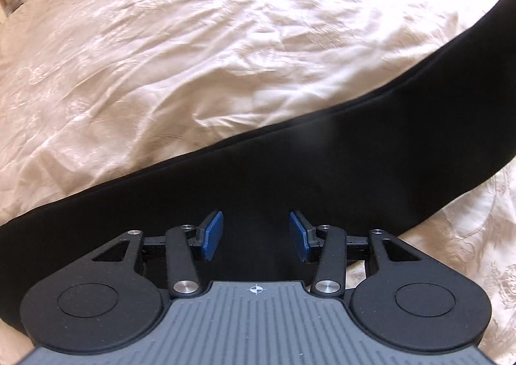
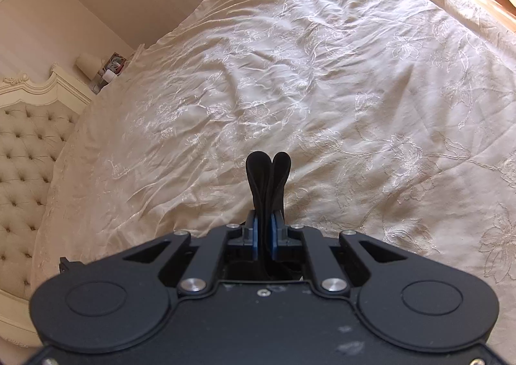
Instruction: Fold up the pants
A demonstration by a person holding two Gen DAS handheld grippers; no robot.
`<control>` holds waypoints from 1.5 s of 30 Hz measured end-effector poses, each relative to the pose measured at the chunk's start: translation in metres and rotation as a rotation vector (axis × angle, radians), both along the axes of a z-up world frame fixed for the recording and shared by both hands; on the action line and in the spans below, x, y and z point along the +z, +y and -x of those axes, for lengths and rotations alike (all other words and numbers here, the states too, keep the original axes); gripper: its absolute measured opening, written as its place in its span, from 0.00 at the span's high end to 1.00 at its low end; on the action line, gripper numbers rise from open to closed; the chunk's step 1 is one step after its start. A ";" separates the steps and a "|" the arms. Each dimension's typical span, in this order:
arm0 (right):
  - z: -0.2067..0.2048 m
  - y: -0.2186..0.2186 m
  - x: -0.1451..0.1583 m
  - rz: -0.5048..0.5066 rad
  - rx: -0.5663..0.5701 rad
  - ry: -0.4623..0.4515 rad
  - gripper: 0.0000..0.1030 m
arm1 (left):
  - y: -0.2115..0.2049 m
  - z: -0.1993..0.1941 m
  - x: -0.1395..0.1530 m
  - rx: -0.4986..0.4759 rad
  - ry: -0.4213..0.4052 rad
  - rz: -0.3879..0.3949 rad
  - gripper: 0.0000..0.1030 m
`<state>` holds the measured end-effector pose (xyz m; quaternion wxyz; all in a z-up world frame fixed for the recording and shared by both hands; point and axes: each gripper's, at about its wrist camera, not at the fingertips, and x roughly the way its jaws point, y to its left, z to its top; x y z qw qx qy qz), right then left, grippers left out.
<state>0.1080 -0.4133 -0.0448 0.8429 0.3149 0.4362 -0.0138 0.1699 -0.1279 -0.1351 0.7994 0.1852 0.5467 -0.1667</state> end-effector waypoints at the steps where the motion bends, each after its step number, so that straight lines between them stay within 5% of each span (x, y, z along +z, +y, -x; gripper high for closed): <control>1: -0.002 0.010 0.006 0.010 0.007 -0.007 0.91 | 0.013 0.000 0.005 0.013 -0.010 0.001 0.56; 10: -0.024 0.145 0.033 0.054 0.045 -0.046 0.91 | 0.136 -0.002 0.028 0.102 -0.014 0.057 0.56; 18: -0.051 0.282 -0.011 0.018 0.081 -0.021 0.91 | 0.239 -0.006 0.029 0.168 0.012 0.062 0.57; 24: -0.066 0.358 -0.056 0.117 0.121 0.042 0.91 | 0.282 -0.013 0.028 0.177 0.015 0.062 0.57; 34: -0.086 0.388 -0.089 0.173 0.104 0.091 0.90 | 0.295 -0.020 0.023 0.160 0.030 0.089 0.57; 38: -0.092 0.390 -0.095 0.124 0.169 0.095 0.73 | 0.290 -0.021 0.028 0.169 0.024 0.102 0.57; 45: -0.065 0.365 -0.057 0.119 0.257 -0.019 0.70 | 0.265 -0.030 0.044 0.202 0.008 0.153 0.57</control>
